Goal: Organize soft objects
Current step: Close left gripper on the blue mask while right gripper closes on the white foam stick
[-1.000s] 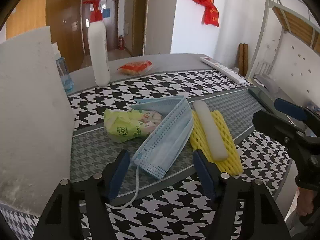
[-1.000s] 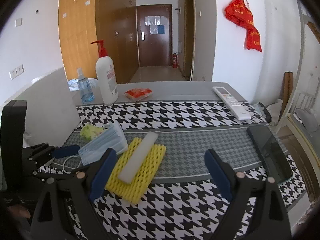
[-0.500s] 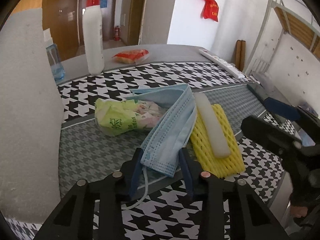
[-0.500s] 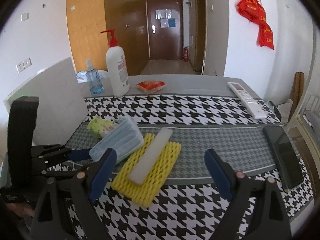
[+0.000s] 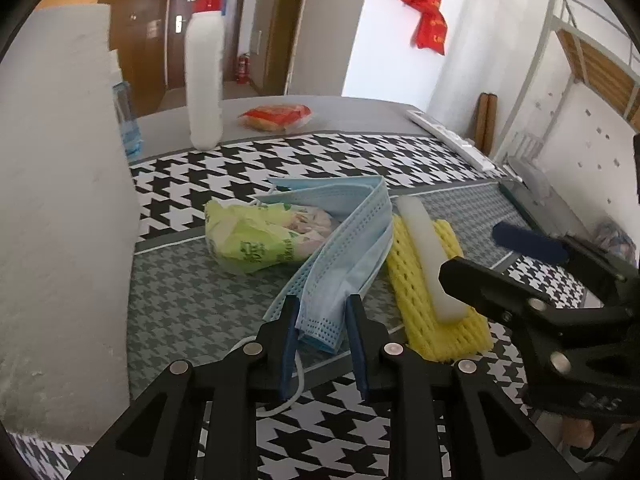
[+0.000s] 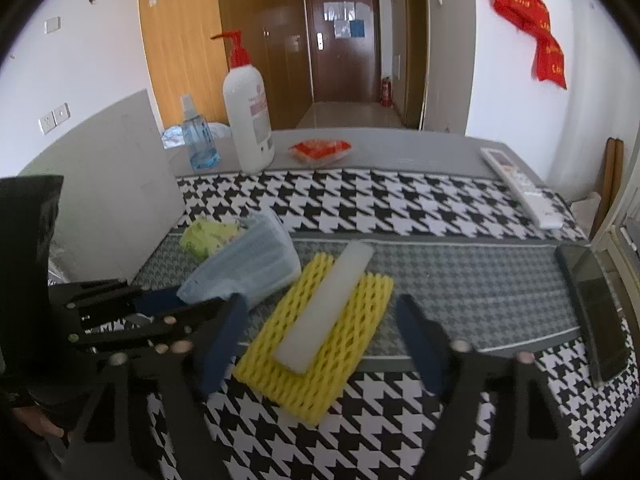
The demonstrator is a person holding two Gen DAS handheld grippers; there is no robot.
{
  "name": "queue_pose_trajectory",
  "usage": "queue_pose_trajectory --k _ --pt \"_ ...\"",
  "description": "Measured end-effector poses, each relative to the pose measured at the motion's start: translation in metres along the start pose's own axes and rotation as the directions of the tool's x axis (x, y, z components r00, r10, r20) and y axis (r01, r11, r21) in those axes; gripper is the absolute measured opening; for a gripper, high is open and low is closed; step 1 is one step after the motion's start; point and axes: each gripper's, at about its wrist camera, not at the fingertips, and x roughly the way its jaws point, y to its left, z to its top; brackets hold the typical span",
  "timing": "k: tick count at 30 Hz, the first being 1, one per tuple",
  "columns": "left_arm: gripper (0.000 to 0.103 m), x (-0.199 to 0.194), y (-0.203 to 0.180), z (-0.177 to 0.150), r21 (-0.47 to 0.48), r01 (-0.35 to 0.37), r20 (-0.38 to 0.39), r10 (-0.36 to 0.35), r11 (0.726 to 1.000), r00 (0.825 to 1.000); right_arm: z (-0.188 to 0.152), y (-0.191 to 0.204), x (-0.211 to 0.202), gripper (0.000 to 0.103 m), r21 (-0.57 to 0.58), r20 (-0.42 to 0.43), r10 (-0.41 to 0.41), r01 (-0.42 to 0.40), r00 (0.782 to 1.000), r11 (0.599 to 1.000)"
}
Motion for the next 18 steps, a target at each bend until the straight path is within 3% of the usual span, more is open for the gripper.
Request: queue_pose_trajectory --k 6,8,11,18 --pt "0.021 -0.005 0.001 -0.001 -0.002 -0.005 0.022 0.005 1.000 1.000 -0.002 0.001 0.007 0.059 -0.001 -0.029 0.010 -0.010 1.000 1.000" --pt "0.021 -0.005 0.000 -0.001 0.005 -0.003 0.023 0.003 1.000 1.000 -0.001 0.002 0.007 0.048 -0.002 -0.035 0.013 -0.014 0.999 1.000" --pt "0.021 -0.006 -0.001 -0.001 0.009 -0.002 0.025 0.001 1.000 1.000 -0.001 0.004 0.008 0.041 -0.007 -0.039 0.014 -0.014 0.999 1.000" --pt "0.021 -0.007 -0.003 -0.001 0.013 -0.004 0.044 0.003 1.000 0.999 -0.002 0.004 0.019 0.034 -0.004 -0.077 0.011 -0.012 0.997 1.000"
